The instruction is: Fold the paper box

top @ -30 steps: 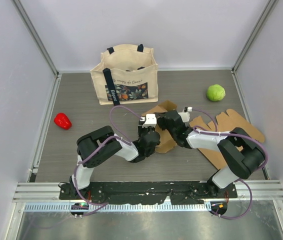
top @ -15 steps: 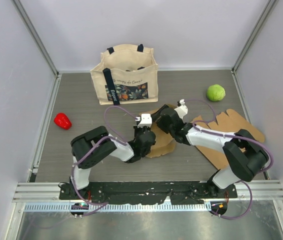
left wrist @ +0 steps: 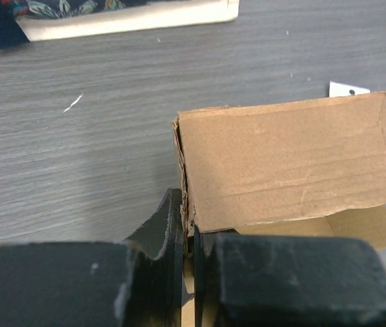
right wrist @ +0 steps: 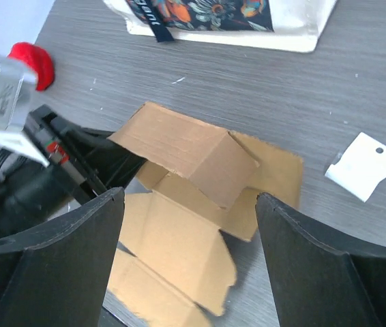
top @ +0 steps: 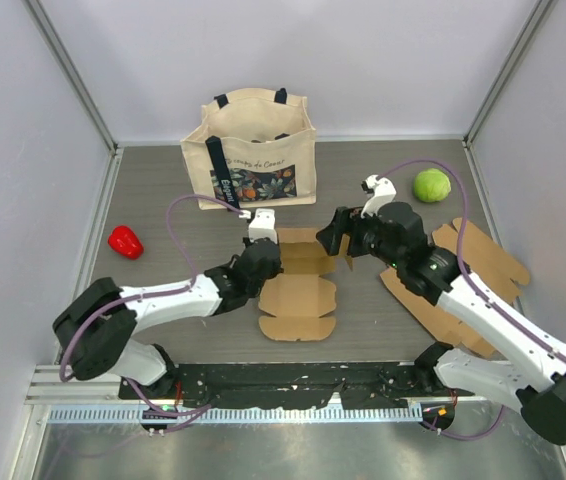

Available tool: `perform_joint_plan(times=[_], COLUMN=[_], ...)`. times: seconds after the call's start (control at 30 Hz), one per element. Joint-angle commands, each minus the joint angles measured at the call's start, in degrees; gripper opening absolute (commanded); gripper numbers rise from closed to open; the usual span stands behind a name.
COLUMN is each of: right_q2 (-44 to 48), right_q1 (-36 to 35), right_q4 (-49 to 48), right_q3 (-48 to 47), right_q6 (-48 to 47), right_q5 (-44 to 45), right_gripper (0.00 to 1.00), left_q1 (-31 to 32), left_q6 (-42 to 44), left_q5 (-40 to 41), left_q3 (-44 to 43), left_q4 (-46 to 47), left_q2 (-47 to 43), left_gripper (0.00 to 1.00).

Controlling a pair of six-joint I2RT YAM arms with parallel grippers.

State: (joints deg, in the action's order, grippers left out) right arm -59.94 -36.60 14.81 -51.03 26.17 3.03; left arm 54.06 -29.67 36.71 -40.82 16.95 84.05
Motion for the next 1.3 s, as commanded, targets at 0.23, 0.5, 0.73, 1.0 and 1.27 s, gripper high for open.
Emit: perform_joint_plan(times=[0.23, 0.5, 0.73, 1.0, 1.27], right_q2=[-0.7, -8.4, -11.7, -11.7, -7.1], right_q1=[-0.2, -1.8, -10.8, -11.7, -12.5], right_q4=[-0.1, -1.1, -9.1, 8.4, -10.0], right_q3=[-2.7, -4.1, -0.8, -12.6, 5.3], right_q6=[-9.5, -19.7, -22.3, 18.1, 53.0], right_q5=[-12.5, -17.5, -4.1, 22.8, 7.9], right_gripper=[0.83, 0.83, 0.83, 0.79, 0.74], left_q1=[-4.6, -9.1, -9.1, -9.0, -5.4], left_q6=[5.8, 8.0, 9.3, 9.9, 14.8], left_q5=[-23.6, -33.5, -29.9, -18.9, -6.1], left_q3=[5.3, 4.3, 5.0, 10.0, 11.3], left_q4=[-4.1, -3.4, 0.5, 18.4, 25.0], left_q2=[-8.8, -4.8, -3.5, -0.6, 2.9], left_gripper=[0.00, 0.00, 0.00, 0.00, 0.00])
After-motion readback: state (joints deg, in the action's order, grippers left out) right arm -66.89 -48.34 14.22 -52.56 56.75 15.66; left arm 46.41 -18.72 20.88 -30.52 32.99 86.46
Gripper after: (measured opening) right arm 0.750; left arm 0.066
